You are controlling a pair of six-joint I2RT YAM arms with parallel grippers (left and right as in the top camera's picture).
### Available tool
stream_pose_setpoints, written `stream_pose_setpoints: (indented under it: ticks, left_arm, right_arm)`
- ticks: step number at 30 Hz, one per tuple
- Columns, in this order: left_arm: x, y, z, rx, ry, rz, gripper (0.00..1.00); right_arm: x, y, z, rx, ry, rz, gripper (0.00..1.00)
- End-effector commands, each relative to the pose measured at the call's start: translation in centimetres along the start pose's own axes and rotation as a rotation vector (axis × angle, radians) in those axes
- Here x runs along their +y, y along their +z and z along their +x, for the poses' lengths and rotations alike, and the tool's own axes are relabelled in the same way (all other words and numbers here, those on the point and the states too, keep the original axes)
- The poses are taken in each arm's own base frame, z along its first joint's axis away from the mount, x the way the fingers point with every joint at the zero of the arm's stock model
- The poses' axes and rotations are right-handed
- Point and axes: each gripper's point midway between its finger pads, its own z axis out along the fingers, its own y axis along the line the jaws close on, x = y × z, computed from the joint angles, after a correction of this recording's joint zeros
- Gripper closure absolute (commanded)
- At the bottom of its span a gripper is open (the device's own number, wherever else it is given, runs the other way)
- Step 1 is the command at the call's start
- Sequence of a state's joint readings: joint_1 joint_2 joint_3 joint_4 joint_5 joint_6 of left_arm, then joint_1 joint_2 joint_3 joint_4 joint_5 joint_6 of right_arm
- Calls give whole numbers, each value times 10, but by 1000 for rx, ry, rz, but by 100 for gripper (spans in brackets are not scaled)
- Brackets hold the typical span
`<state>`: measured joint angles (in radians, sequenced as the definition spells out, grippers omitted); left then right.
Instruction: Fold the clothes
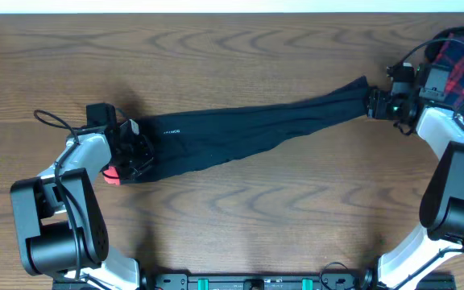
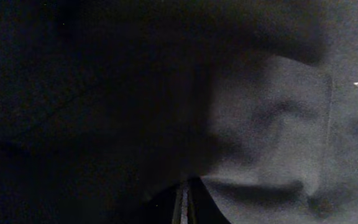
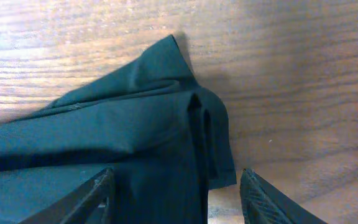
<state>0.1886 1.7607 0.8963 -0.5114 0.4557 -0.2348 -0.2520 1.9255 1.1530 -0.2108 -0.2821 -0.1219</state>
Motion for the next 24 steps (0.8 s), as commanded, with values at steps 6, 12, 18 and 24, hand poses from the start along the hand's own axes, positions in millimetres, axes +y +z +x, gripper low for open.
stream_pose_setpoints:
  ticks: [6,12,18,24]
  left_arm:
    - [32,19,11,32,-3,-140,93]
    - [32,19,10,31,-3,-142,93]
    - [32,19,10,28,-1,-141,93]
    - [32,19,10,28,-2,-141,93]
  right_arm:
    - [0,9,2,7,-26,-9,41]
    - [3,9,1,2,-27,-25,55]
    - [6,9,2,7,-24,-40,94]
    - [7,6,10,43,20,-46,99]
